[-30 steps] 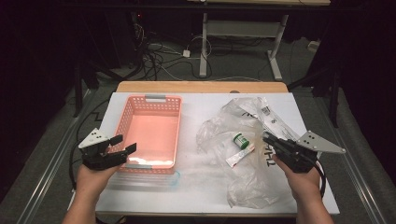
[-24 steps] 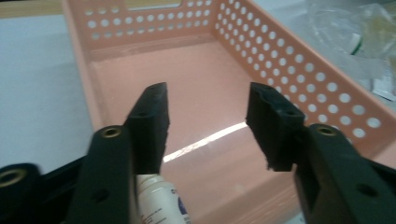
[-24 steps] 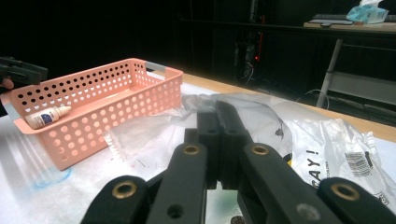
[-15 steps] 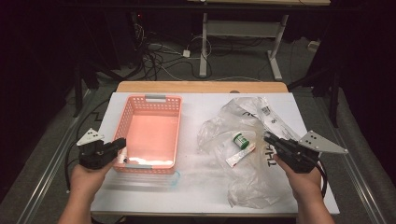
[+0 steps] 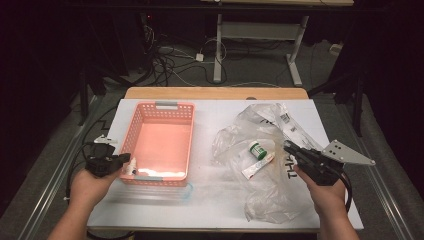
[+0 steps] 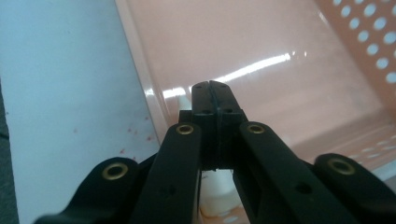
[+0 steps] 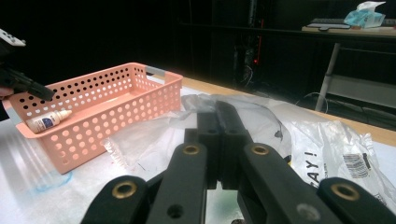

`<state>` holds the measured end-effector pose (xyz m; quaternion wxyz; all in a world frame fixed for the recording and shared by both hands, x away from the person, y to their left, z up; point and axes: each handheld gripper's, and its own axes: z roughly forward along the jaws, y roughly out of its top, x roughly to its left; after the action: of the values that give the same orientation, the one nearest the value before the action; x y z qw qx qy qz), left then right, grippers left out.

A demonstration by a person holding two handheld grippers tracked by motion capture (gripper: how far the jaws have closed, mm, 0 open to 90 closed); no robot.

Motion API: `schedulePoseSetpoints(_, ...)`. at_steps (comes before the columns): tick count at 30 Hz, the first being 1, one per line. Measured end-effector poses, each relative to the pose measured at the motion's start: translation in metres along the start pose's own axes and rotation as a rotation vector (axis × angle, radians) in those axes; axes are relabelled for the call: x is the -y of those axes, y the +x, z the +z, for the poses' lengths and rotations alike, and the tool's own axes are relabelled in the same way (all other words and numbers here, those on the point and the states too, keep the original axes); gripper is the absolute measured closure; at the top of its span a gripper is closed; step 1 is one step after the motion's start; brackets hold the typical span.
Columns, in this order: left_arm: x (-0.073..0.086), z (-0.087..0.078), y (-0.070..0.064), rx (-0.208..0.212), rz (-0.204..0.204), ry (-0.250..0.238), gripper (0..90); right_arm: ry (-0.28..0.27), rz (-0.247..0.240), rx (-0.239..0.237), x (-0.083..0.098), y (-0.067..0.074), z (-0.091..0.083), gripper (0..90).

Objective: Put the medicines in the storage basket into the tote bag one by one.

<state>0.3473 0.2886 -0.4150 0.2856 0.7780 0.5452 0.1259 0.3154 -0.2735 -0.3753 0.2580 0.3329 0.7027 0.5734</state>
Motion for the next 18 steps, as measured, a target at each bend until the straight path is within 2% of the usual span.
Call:
schedulePoseSetpoints(11, -0.009, 0.008, -0.014, -0.073, 0.044, 0.184, 88.4, -0.003, 0.001, -0.001, -0.001, 0.001, 0.0, 90.0)
schedulePoseSetpoints(18, -0.013, 0.011, -0.019, -0.106, 0.041, 0.254, 88.5, -0.005, 0.0, -0.004, -0.001, 0.002, 0.0, 90.0)
